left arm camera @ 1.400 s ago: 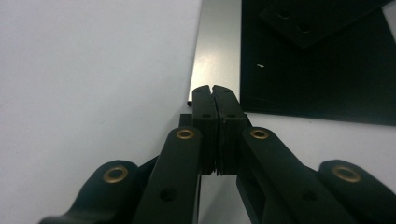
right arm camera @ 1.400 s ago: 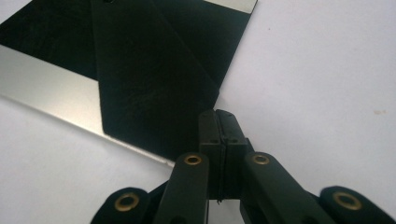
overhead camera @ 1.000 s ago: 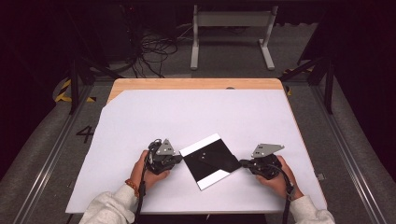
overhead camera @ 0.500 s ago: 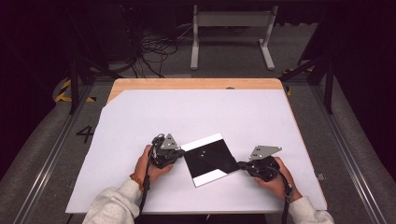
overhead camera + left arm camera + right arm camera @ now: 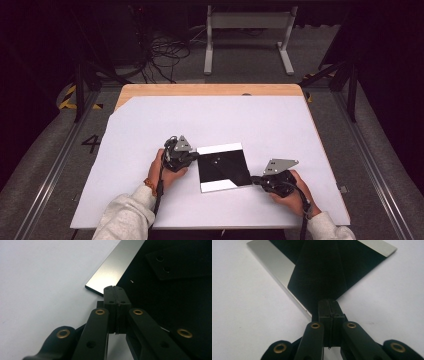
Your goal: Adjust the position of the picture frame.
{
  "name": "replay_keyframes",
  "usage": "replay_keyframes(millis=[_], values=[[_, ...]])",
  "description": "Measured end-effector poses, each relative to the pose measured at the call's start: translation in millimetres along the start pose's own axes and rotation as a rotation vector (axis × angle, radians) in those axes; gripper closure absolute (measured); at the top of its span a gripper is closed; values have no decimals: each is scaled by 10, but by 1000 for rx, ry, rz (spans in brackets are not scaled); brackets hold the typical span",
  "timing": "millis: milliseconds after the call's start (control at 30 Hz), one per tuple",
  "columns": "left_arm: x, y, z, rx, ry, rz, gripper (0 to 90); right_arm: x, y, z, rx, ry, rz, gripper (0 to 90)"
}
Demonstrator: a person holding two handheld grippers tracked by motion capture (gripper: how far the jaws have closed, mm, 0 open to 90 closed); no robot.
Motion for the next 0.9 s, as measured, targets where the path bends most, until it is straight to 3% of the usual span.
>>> replay_keyframes(millis=[367, 600, 700, 733, 767, 900], values=[[7, -7, 4, 25, -7, 14, 895, 14, -38, 19, -10, 3, -5, 900], [21, 66, -123, -13, 0, 20, 900, 14, -45, 21, -19, 4, -13, 900], [-9, 158, -236, -30, 3, 47, 900, 12, -48, 20, -20, 4, -12, 900], [-61, 258, -300, -64, 1, 54, 900, 11, -49, 20, -18, 6, -8, 900], [-61, 258, -300, -64, 1, 54, 900, 11, -49, 20, -18, 6, -8, 900], [-188, 478, -423, -115, -5, 77, 900, 12, -56, 21, -20, 7, -7, 900]])
Point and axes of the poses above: each handheld gripper's, and its own axes: z roughly forward along the jaws, x roughly out of its top, y roughly to its right, the point moved 6 cm from there along z, roughly forward along the jaws, and after that the axes turned 8 degrees about z, right-handed, at the moved point
